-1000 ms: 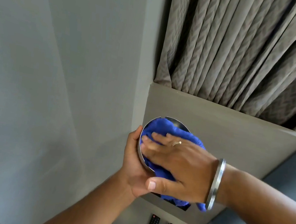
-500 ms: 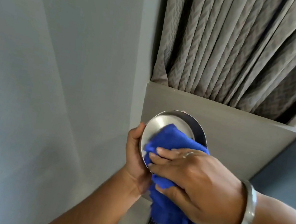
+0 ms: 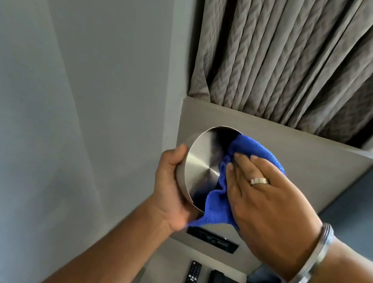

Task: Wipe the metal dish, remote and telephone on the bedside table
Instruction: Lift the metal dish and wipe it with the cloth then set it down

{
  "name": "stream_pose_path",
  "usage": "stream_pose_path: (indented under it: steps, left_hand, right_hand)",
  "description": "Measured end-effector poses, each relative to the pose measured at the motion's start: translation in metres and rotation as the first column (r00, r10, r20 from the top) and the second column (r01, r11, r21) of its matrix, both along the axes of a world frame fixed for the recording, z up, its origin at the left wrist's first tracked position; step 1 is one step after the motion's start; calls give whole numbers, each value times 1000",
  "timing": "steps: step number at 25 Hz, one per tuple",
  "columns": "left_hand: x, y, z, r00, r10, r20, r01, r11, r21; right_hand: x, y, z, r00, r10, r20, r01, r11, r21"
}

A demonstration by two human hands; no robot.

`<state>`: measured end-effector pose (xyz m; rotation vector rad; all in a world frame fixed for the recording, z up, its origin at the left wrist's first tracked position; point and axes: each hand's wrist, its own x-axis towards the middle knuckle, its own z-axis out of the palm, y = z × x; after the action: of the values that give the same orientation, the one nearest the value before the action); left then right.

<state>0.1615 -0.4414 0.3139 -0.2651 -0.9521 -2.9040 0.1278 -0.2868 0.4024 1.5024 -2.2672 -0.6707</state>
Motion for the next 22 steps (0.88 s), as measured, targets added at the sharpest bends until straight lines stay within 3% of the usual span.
stream_pose_path:
  steps: [1, 3, 5, 9, 12, 14, 16, 18, 20, 22]
  left_hand:
    - [-1, 2, -4, 1000, 14, 15, -14, 1000, -15]
    - [-4, 9, -14, 997, 44, 57, -40, 998, -57]
    - [-6, 13, -22, 997, 43, 71, -39, 997, -68]
    - [-7, 19, -23, 999, 3, 49, 0, 998, -60]
    - [-12, 15, -17, 997, 26, 69, -22, 998, -52]
    - [-15, 8, -15, 996, 77, 33, -76, 996, -51]
    - [-16, 3, -14, 991, 132, -11, -133, 989, -66]
    - [-17, 2, -12, 992, 120, -33, -121, 992, -47]
    - [-18, 4, -9, 994, 97, -56, -100, 994, -54]
    - [-20, 6, -6, 996, 33, -81, -36, 999, -39]
  right_hand:
    - [0, 2, -3, 999, -3, 47, 2, 1000, 6]
    - [1, 9, -3, 952, 13, 307, 0, 999, -41]
    - [-4, 17, -8, 912, 61, 406, -18, 994, -109]
    - [-13, 18, -22, 999, -28, 43, 27, 1000, 8]
    - [-12, 8, -24, 994, -106, -37, 108, 993, 51]
    - [-9, 6, -24, 985, -96, 143, 103, 994, -44]
    - [-6, 9, -20, 896, -19, 443, 100, 982, -160]
    - [-9, 15, -14, 810, 63, 584, 78, 974, -214]
    - [-16, 19, -13, 869, 92, 487, 25, 973, -228]
    - [-21, 16, -9, 973, 42, 229, 8, 977, -213]
